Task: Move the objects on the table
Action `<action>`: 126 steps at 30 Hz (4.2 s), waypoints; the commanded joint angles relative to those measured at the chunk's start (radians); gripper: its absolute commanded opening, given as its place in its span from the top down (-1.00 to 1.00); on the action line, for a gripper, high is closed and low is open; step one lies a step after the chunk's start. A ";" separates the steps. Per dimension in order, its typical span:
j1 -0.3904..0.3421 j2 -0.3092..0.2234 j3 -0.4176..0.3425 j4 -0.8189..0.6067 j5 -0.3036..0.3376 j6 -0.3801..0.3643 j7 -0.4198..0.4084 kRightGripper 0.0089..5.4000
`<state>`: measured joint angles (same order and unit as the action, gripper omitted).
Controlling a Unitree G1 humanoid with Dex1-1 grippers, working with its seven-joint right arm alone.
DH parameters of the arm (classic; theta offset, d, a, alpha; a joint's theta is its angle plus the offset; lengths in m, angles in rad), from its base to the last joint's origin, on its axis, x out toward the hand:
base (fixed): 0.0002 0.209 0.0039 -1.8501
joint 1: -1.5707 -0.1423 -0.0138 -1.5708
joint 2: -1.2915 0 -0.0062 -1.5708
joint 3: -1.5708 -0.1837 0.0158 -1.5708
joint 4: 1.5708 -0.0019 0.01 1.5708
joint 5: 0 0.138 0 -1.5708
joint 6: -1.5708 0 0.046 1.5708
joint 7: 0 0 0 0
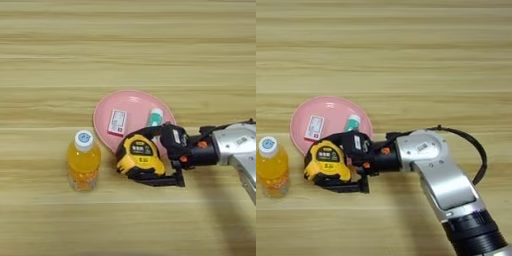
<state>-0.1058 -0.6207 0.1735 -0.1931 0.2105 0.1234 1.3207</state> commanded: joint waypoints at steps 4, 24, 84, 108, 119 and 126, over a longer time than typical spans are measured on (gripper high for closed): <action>-0.037 -0.042 -0.007 -0.024 -0.007 -0.033 -0.015 -0.51; -0.061 -0.068 0.076 0.080 -0.097 -0.062 0.028 -0.51; -0.180 -0.065 0.028 0.077 -0.011 0.028 0.111 -0.99; -0.321 0.010 -0.065 0.292 -0.127 -0.032 -0.212 -0.99; -0.321 -0.007 -0.043 0.333 -0.199 0.019 -0.232 -0.99; -0.318 -0.006 -0.028 0.349 -0.234 0.049 -0.239 -0.99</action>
<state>-0.3507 -0.5882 0.1631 0.1776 -0.0161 0.1717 1.1183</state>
